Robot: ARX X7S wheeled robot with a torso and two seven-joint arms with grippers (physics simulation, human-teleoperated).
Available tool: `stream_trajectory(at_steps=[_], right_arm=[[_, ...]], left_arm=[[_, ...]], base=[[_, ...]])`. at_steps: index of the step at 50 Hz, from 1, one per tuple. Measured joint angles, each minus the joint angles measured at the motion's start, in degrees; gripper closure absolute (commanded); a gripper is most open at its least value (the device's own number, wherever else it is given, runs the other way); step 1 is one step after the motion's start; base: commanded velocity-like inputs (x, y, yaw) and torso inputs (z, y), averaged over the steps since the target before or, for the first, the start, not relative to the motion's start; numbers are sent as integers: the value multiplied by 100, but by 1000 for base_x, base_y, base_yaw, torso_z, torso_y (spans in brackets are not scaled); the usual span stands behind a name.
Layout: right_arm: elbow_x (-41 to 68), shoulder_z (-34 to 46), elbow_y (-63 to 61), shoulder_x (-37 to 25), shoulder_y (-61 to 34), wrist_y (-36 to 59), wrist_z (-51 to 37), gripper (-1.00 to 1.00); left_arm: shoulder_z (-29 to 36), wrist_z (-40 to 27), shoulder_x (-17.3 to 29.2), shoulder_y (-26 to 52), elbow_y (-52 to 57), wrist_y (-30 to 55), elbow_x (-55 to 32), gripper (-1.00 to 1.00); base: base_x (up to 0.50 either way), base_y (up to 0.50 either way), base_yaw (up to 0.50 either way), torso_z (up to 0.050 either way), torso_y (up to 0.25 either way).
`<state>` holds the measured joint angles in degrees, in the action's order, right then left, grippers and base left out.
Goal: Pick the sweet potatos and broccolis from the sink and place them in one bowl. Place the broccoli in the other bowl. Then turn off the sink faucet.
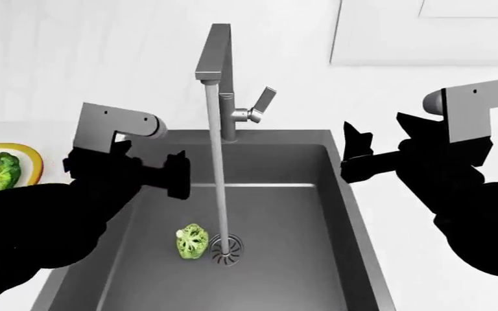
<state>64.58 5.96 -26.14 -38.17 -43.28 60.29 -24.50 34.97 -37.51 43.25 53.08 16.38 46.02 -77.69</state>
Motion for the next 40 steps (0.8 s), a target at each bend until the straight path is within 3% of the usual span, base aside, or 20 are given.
stream_trajectory(at_steps=[40], right_arm=[[389, -189, -123, -224, 111, 153, -221, -100]], left_arm=[[900, 414, -711, -467, -1581, 242, 428, -100]], base=[[0, 0, 0, 0, 0]])
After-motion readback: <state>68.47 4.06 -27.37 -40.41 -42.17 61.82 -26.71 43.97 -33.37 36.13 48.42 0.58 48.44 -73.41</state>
